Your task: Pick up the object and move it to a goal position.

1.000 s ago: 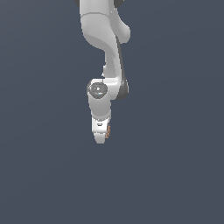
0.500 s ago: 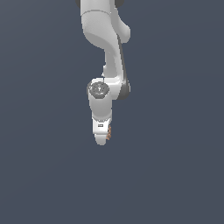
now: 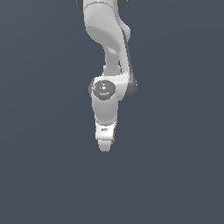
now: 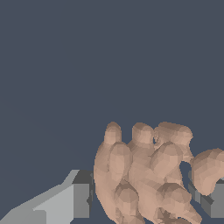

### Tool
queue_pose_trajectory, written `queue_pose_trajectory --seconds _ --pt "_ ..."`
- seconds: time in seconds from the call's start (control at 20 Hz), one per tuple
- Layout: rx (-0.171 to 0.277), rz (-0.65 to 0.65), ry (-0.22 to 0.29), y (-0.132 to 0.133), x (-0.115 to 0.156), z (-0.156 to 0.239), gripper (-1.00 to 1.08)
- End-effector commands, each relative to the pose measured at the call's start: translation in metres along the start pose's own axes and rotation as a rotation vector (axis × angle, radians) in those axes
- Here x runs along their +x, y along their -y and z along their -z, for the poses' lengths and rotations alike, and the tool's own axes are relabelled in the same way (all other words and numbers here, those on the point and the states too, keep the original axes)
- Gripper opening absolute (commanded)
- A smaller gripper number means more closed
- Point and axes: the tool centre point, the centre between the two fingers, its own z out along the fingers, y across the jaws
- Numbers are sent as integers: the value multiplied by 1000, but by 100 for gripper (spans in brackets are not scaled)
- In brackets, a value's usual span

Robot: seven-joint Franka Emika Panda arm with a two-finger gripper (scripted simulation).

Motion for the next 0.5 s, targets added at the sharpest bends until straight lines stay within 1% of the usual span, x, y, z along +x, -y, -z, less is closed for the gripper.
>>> queue_pose_trajectory --seconds 0.0,0.45 --pt "0 0 0 -13 8 12 -100" --pt "0 -1 0 -57 30 50 -100"
